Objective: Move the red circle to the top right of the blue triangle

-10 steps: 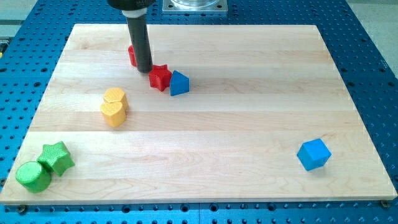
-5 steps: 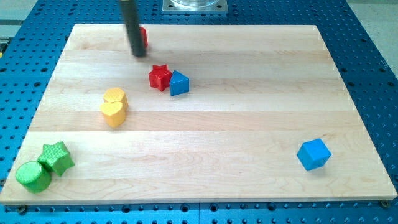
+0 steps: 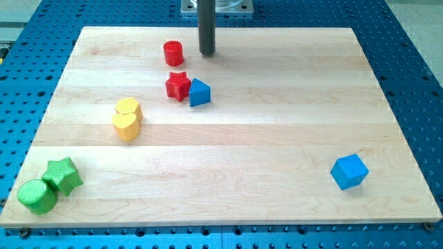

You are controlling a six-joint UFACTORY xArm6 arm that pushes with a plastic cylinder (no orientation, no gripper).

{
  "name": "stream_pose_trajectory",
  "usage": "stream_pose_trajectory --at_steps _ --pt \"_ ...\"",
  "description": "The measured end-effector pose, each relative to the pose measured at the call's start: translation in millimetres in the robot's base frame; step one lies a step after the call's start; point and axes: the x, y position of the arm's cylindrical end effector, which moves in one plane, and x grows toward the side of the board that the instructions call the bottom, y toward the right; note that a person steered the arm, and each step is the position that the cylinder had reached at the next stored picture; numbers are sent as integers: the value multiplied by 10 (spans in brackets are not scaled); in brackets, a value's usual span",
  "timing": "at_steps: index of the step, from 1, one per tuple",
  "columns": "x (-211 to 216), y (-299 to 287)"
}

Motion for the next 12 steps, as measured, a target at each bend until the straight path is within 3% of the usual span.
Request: stream_pose_trajectory --at_steps 1,3,4,5,6,7,10,11,12 --pt "-382 -598" --pt "151 -736" --pt "442 -634" --pt "905 126" --pt "505 85" --pt "573 510" --pt "1138 175" --pt "1224 333" --pt "1383 925"
